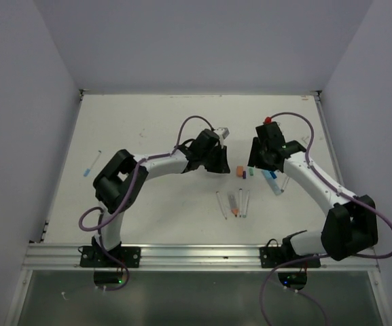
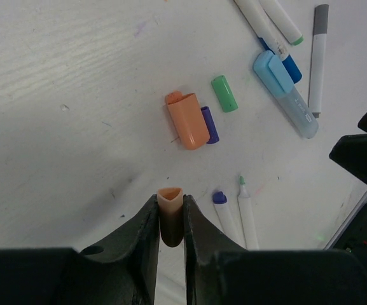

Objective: Open the pen caps

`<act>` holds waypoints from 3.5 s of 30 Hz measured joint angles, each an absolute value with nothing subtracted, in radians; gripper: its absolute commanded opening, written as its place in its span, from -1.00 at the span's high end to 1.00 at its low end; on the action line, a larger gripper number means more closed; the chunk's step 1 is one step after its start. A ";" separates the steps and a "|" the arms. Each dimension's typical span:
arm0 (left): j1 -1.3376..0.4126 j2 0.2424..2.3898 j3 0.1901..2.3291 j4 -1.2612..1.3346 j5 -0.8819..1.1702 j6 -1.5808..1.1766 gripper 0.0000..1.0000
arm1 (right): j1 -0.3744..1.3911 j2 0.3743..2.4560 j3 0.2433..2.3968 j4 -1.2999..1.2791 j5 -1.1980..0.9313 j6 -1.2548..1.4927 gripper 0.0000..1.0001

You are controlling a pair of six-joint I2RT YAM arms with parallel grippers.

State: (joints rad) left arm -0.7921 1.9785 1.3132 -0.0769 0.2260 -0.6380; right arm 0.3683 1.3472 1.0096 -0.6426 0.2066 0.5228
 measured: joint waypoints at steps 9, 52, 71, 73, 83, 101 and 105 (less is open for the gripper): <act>-0.791 2.044 1.345 -0.091 0.228 -0.629 0.30 | 0.232 1.515 1.177 -0.652 0.200 0.472 -0.01; -0.747 1.776 1.145 -0.008 0.326 -0.608 0.16 | 0.271 1.487 0.829 -0.493 -0.068 0.562 0.25; -0.747 1.642 1.043 -0.003 0.330 -0.607 0.14 | 0.330 1.639 0.896 -0.376 -0.068 0.588 0.34; -0.747 1.634 1.034 -0.004 0.330 -0.607 0.14 | 0.352 1.657 0.915 -0.372 -0.066 0.594 0.37; -0.747 1.609 1.016 -0.007 0.329 -0.606 0.13 | 0.446 1.721 0.986 -0.371 -0.060 0.641 0.37; -0.747 1.576 0.970 -0.007 0.325 -0.604 0.09 | 0.453 1.559 1.093 -0.521 0.088 0.559 -0.01; -0.747 1.559 0.958 0.006 0.327 -0.604 0.06 | 0.407 1.510 1.154 -0.598 0.141 0.525 -0.35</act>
